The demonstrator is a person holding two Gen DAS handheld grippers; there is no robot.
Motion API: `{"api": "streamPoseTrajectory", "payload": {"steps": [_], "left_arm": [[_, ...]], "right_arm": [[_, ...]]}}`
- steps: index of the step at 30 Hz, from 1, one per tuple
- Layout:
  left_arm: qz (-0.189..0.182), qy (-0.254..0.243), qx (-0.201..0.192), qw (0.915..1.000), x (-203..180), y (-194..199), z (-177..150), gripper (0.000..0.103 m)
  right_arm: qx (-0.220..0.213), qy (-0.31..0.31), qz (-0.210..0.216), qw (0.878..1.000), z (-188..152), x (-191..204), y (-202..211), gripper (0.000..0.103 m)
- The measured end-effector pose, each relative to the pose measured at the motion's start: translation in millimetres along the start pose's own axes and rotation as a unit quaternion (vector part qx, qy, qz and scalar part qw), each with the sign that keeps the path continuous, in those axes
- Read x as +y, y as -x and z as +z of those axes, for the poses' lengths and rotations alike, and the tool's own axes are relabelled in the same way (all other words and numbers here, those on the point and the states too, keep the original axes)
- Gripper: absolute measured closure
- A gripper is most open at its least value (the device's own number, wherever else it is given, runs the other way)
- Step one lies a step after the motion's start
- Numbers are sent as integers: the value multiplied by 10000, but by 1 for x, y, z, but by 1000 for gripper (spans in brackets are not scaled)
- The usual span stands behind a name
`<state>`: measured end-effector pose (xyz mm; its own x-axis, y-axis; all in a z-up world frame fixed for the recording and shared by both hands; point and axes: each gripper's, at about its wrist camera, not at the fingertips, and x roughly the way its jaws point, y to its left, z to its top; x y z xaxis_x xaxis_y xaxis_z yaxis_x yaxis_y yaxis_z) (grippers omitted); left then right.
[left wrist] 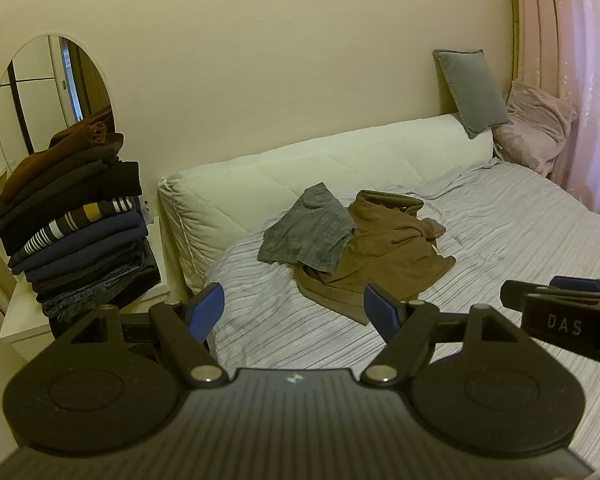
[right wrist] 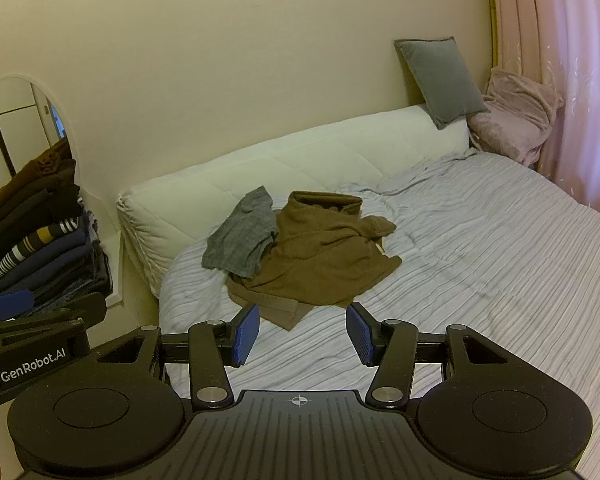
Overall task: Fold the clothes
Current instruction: 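Move both tools toward the grey plaid shorts on the bed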
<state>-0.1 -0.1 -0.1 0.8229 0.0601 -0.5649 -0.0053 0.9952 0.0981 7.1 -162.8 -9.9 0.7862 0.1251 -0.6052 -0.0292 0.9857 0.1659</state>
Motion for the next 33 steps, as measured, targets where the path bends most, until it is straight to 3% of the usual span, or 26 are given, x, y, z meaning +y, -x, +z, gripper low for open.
{"api": "streamPoseTrajectory", "payload": {"steps": [21, 33], "left_arm": [[119, -88, 86, 9999, -1, -1, 1, 29], [206, -30, 136, 9997, 16, -23, 7, 29]], "right_arm": [[52, -108, 146, 9998, 4, -13, 0, 51], [129, -206, 137, 9996, 8, -10, -26, 51]]}}
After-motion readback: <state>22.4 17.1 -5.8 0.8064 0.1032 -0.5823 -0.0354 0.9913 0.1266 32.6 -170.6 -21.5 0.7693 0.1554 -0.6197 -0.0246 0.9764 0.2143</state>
